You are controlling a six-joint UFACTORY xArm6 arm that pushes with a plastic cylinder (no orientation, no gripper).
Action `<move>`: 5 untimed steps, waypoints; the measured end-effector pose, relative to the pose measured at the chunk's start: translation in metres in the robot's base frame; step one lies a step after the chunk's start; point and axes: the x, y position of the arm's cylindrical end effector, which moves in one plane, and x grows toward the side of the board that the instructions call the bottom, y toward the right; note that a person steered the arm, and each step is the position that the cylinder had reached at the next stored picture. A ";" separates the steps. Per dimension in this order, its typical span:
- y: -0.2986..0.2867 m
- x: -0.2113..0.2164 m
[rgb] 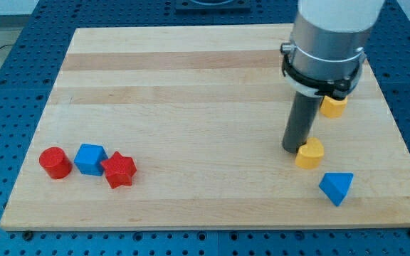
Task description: Drag the yellow hexagon into the top side of the blue triangle
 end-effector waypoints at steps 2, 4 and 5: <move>0.028 0.007; 0.050 0.015; 0.048 0.012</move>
